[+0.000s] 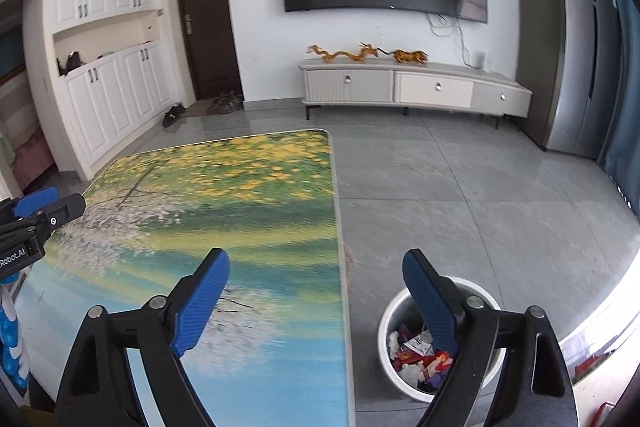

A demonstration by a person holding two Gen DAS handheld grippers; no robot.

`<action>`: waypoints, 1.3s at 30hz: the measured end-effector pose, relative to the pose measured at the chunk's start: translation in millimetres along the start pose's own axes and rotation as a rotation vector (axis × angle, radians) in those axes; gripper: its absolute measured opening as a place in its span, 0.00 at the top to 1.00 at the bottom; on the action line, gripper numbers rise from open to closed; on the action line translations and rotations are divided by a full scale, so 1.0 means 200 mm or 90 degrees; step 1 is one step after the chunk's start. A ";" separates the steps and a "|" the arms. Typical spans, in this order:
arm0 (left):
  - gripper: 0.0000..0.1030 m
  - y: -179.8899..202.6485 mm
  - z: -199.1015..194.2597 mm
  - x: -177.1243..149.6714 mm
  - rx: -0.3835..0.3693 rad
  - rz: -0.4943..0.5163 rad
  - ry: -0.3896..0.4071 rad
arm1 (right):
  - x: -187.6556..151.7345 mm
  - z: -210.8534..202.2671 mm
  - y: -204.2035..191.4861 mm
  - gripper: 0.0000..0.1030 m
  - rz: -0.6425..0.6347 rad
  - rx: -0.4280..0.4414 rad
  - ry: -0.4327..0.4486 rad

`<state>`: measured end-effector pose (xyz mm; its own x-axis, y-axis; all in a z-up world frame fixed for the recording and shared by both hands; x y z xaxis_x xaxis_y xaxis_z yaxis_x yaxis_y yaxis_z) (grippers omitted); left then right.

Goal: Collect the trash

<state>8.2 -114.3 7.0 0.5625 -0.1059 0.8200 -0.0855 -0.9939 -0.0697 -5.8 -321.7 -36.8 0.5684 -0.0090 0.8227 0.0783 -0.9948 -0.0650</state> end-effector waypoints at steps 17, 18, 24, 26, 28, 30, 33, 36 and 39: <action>0.34 -0.32 -0.16 -0.09 0.066 -0.064 0.042 | 0.06 -0.12 -0.16 0.00 -0.013 -0.060 0.072; 0.34 -0.32 -0.17 -0.09 0.067 -0.065 0.045 | 0.06 -0.14 -0.16 0.00 -0.014 -0.061 0.075; 0.34 -0.33 -0.26 -0.09 0.087 -0.076 0.072 | 0.07 -0.20 -0.19 0.00 -0.018 -0.058 0.098; 0.33 -0.34 -0.29 -0.08 0.094 -0.078 0.081 | 0.08 -0.24 -0.19 0.00 -0.019 -0.058 0.108; 0.31 -0.33 -0.33 -0.08 0.100 -0.078 0.090 | 0.08 -0.27 -0.19 0.00 -0.018 -0.059 0.116; 0.29 -0.33 -0.36 -0.08 0.105 -0.076 0.101 | 0.08 -0.30 -0.19 0.00 -0.015 -0.059 0.125; 0.29 -0.31 -0.41 -0.07 0.115 -0.072 0.117 | 0.09 -0.34 -0.18 0.00 -0.010 -0.060 0.139; 0.28 -0.30 -0.44 -0.07 0.114 -0.073 0.124 | 0.09 -0.40 -0.18 0.00 -0.008 -0.063 0.154; 0.28 -0.29 -0.46 -0.07 0.117 -0.072 0.132 | 0.09 -0.44 -0.18 0.00 -0.008 -0.066 0.168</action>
<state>-70.3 -51.6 52.0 0.3789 -0.0041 0.9254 0.1290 -0.9900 -0.0572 -71.1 -294.4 30.6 0.3338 -0.0095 0.9426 -0.0077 -0.9999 -0.0074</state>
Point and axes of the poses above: each gripper's, at about its wrist camera, not at the fingertips, and z roughly the way its jaws point, y to its right, x to its top, the point moved 3 cm from there along z, roughly the way its jaws point, and after that the axes turned 1 degree about y, right-handed, at the moved point
